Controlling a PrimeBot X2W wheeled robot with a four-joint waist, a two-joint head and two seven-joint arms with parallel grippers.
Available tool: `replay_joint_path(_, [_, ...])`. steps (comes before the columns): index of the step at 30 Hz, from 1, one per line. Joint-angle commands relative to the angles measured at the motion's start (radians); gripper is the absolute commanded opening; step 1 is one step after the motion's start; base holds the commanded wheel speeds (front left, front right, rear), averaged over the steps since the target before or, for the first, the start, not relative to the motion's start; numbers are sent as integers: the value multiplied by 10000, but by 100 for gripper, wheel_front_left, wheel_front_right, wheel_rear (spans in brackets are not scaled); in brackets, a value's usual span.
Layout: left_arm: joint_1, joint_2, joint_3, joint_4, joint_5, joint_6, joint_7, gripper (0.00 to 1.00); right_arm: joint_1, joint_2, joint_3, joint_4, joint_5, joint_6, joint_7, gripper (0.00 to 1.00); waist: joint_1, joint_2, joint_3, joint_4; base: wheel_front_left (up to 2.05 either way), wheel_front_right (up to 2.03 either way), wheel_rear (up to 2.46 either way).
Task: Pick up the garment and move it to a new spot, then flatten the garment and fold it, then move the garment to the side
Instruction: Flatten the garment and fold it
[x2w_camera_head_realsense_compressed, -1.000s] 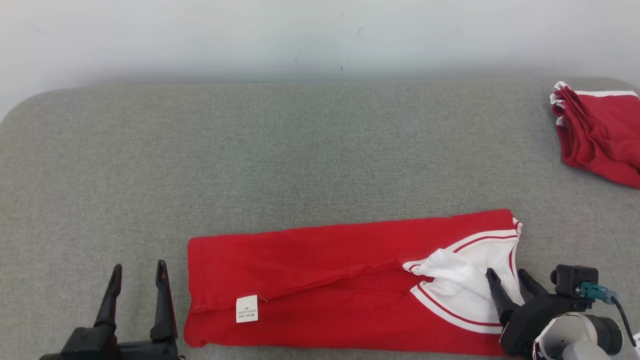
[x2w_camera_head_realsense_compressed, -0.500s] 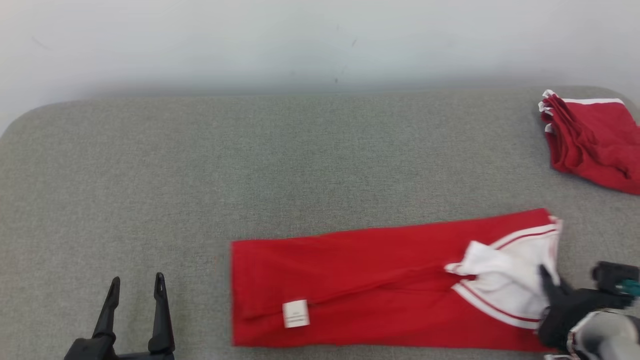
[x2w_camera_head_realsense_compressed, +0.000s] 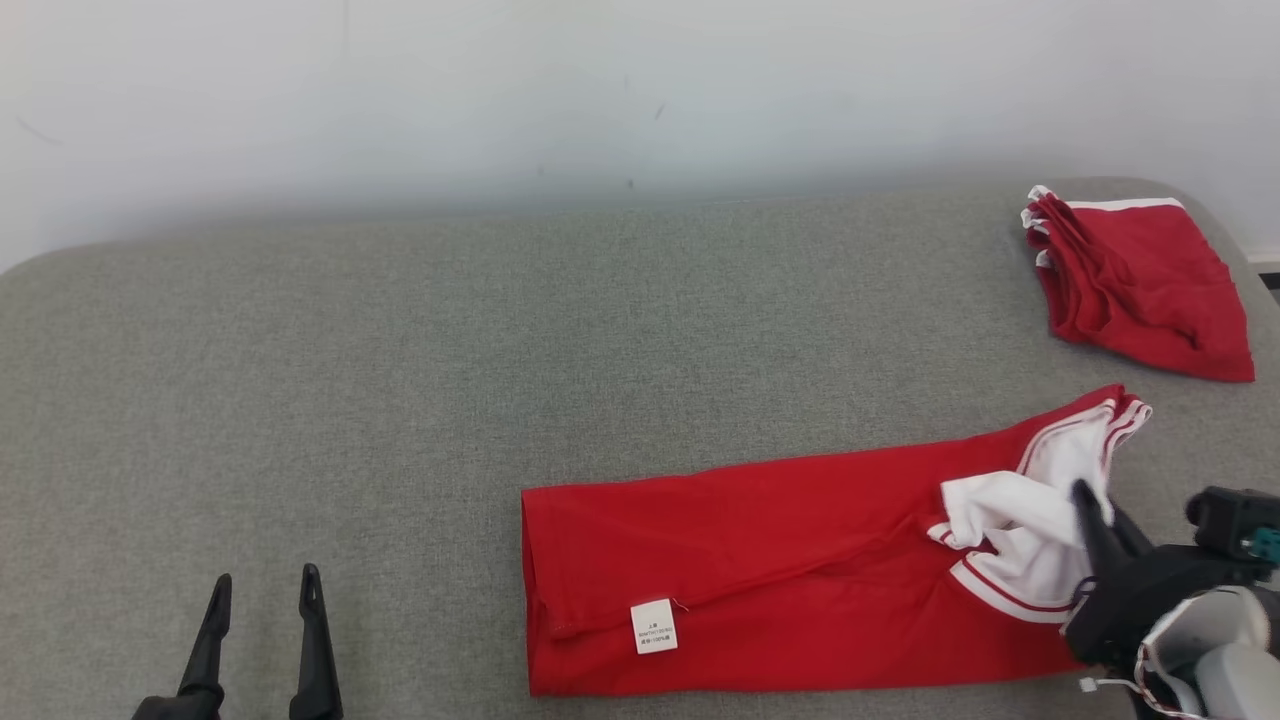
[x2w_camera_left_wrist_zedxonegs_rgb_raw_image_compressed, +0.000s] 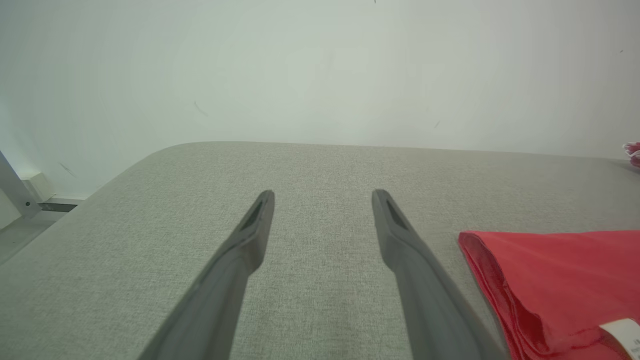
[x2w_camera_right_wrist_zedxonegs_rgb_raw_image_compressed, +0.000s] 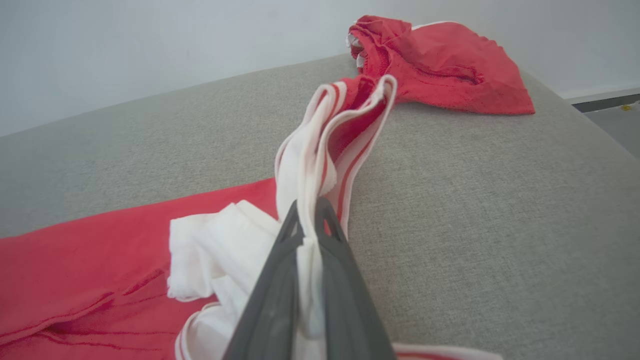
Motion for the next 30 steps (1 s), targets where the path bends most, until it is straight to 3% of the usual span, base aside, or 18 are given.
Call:
replay_joint_path(1, [101, -23, 27, 0, 126, -11, -30, 100, 136, 120, 59, -154, 54, -28, 63, 0, 0, -1, -34, -14, 0, 0, 0])
replay_joint_path(10, [-97, -121, 20, 104, 183, -175, -29, 100, 826, 1109, 1209, -3007, 451, -28, 1174, 0, 0, -1, -18, 332, 0, 0, 0])
replay_joint_path(17, [-150, -166, 47, 234, 186, -258, -29, 100, 1181, 1801, 2153, -4342, 390, -28, 1828, 0, 0, -1, -15, 751, 0, 0, 0])
replay_joint_path(24, [-289, -201, -76, 332, 212, -273, -29, 100, 903, 2435, 3008, -4488, 244, -27, 1998, 0, 0, -1, 33, 1066, 0, 0, 0])
replay_joint_path(30, [-468, -217, -284, 412, 200, -250, -29, 100, 389, 2809, 3714, -3659, 165, -28, 1882, 0, 0, -1, 130, 1323, 0, 0, 0])
